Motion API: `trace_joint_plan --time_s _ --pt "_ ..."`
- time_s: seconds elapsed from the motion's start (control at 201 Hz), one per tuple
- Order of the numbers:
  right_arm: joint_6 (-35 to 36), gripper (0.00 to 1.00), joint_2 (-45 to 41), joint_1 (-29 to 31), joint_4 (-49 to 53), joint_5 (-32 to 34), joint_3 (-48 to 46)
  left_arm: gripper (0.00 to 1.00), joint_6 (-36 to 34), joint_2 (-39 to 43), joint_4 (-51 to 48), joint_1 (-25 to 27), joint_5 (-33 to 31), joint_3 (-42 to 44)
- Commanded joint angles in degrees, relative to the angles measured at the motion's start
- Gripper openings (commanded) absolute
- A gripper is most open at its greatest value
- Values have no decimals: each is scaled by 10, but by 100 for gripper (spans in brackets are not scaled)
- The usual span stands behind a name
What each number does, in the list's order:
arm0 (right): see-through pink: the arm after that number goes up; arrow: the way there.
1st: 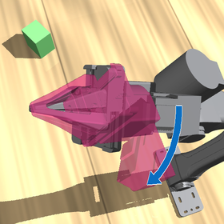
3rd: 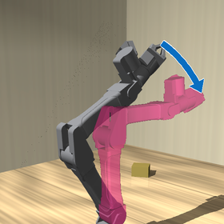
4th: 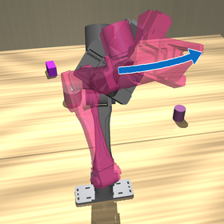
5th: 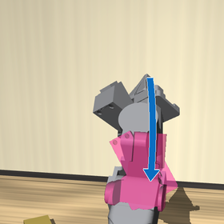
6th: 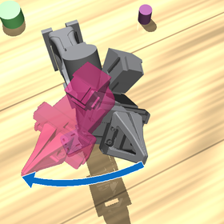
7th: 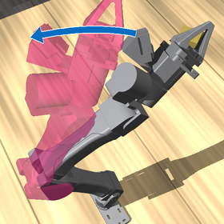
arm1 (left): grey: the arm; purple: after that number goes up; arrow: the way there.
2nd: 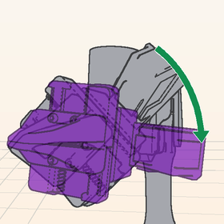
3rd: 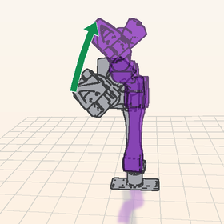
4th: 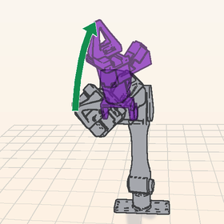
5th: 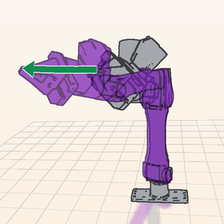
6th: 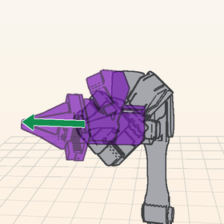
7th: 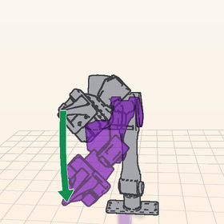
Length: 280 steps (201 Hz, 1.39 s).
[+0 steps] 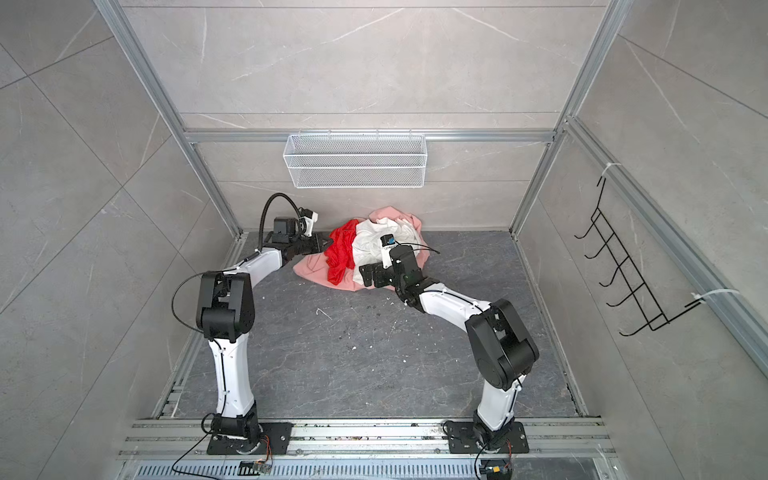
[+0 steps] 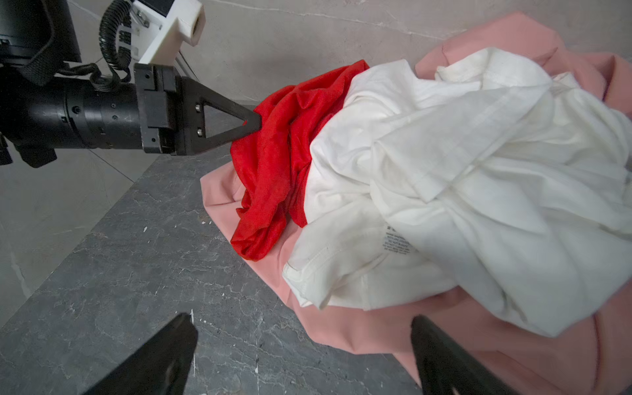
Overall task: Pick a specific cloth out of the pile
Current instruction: 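Close the left gripper on the red cloth while the right hovers over the shirt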
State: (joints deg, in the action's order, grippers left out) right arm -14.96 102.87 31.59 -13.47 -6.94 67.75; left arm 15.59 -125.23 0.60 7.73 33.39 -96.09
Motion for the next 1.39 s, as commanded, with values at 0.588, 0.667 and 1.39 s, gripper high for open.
trace_joint_plan --time_s 0.588,0.667,1.39 --pt "-5 99 3 11 17 6 20 0 41 71 62 1 29 12" --pt "-5 100 3 12 18 6 20 0 41 74 65 2 29 12" --pt "-2 100 -2 12 20 12 21 0 54 98 72 5 33 10"
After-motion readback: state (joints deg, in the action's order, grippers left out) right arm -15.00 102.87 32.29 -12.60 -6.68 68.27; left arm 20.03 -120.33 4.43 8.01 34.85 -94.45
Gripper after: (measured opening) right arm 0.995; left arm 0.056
